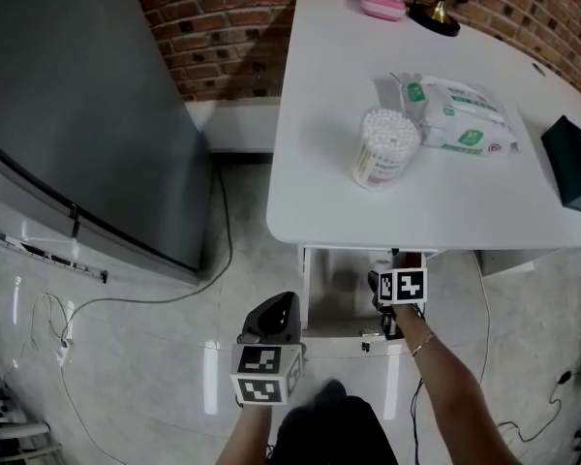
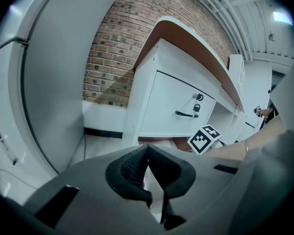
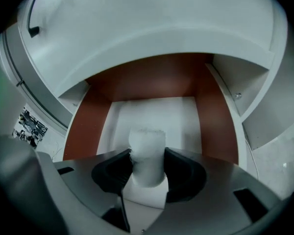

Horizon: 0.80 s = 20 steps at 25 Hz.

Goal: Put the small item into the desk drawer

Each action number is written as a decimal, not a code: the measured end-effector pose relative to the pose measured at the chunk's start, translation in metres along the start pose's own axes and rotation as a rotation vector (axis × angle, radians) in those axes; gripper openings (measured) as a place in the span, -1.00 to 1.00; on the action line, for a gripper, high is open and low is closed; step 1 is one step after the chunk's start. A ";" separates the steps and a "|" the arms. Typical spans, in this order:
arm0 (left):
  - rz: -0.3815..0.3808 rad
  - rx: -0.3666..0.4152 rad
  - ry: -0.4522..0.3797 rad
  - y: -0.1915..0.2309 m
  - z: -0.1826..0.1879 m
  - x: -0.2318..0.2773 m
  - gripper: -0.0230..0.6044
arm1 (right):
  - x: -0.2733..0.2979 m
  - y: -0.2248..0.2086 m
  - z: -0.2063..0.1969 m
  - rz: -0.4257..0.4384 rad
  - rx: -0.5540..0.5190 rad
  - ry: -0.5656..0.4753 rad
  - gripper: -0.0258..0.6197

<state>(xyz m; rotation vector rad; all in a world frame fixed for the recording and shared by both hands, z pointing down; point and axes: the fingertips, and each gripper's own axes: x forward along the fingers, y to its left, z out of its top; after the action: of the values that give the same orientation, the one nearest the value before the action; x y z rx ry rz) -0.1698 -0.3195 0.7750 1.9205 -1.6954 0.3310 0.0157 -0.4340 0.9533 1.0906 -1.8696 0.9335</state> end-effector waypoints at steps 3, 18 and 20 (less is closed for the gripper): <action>0.006 0.001 0.000 0.006 -0.003 0.006 -0.86 | 0.012 -0.003 0.000 -0.021 -0.035 0.007 -0.34; 0.026 -0.012 0.004 0.020 -0.019 0.028 -0.86 | 0.055 -0.013 -0.011 -0.045 -0.021 0.030 -0.34; 0.024 -0.016 0.010 0.020 -0.020 0.027 -0.86 | 0.056 -0.013 -0.012 -0.042 -0.019 0.032 -0.33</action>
<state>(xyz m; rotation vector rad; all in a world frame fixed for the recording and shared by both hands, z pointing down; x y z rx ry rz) -0.1810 -0.3325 0.8103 1.8851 -1.7110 0.3344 0.0115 -0.4478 1.0106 1.0935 -1.8197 0.9021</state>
